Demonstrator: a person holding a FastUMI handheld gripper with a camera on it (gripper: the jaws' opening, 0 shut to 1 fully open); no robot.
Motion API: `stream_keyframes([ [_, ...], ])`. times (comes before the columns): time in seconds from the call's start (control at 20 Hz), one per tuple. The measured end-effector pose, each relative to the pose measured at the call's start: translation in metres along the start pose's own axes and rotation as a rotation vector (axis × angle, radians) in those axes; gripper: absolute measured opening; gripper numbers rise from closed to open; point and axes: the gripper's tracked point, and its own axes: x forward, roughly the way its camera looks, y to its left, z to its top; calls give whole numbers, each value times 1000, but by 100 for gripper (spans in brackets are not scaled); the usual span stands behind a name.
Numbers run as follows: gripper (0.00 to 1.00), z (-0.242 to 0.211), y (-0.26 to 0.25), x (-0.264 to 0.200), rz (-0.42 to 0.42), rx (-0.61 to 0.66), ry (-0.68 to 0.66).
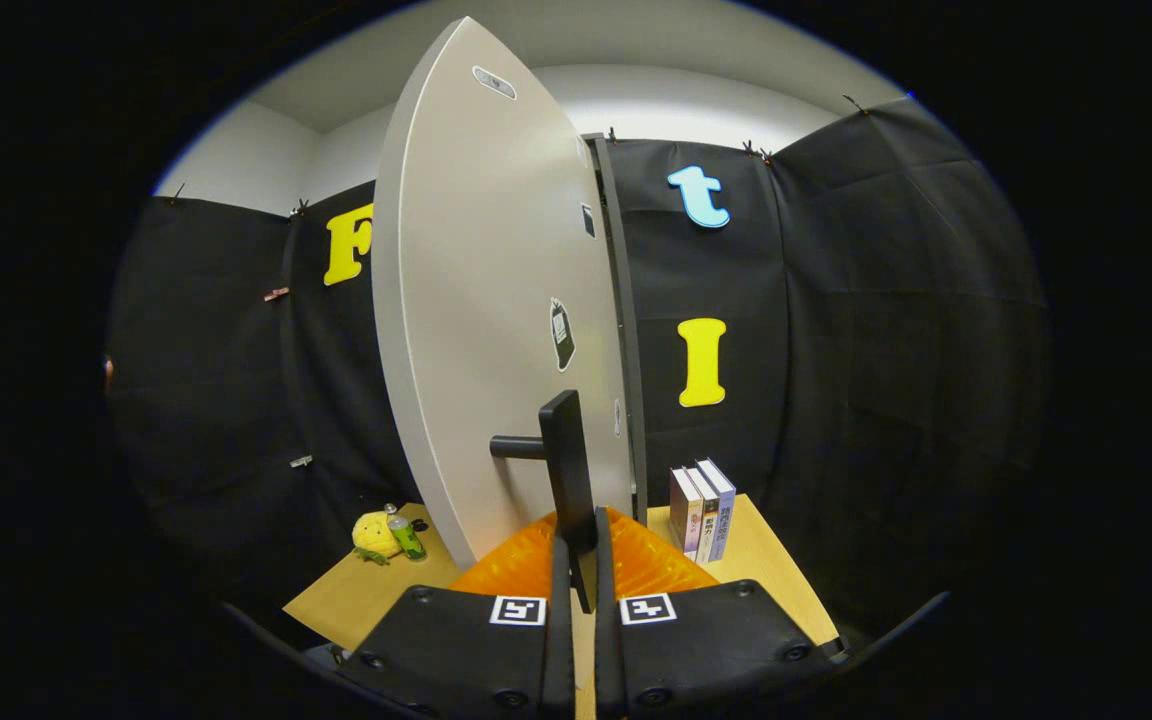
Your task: Open the shoe cabinet door, grab the shoes and put them into the shoe cabinet, then close the shoe cabinet door.
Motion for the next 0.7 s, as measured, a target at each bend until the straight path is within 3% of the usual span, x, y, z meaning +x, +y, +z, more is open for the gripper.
stream_keyframes([
  [0.2,12,2,-19,-4,2,21,-18],
  [0.4,12,6,-48,-6,-82,-1,-44],
  [0.55,7,6,-42,-6,-59,47,-48],
  [0.7,8,3,-47,-9,-89,-19,-52],
])
